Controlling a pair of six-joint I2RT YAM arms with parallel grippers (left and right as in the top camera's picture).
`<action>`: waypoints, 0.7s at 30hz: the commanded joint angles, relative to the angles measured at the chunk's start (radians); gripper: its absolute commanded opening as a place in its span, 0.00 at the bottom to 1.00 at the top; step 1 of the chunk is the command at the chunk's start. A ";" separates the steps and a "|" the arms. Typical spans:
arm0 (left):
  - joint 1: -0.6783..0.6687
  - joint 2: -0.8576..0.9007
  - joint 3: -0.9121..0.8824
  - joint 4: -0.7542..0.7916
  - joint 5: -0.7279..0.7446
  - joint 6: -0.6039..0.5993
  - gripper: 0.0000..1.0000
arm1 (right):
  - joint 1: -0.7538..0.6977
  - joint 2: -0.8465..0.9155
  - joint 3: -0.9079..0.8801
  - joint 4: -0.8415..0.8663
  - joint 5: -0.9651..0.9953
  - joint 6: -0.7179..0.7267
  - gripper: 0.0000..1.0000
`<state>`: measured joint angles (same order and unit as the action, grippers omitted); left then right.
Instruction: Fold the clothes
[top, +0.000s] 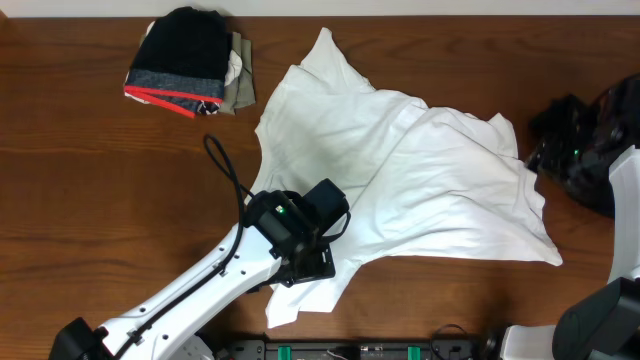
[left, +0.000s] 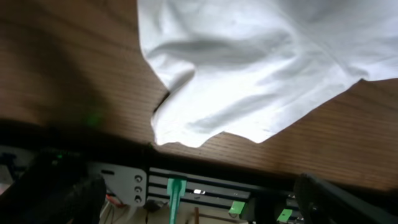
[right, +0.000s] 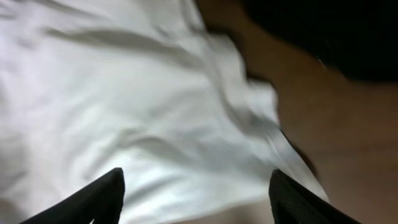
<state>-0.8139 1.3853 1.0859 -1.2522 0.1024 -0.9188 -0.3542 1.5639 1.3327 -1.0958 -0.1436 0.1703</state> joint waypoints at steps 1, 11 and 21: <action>-0.002 -0.011 -0.005 0.002 -0.022 0.017 0.98 | 0.019 -0.019 0.013 0.073 -0.108 -0.072 0.72; -0.002 -0.011 -0.005 0.010 -0.021 0.016 0.98 | 0.105 0.253 0.186 0.179 -0.065 -0.098 0.68; -0.002 -0.011 -0.005 0.009 -0.021 0.017 0.98 | 0.111 0.589 0.510 0.142 0.012 -0.162 0.56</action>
<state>-0.8139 1.3853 1.0859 -1.2404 0.0978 -0.9157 -0.2428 2.1014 1.7798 -0.9504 -0.1604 0.0525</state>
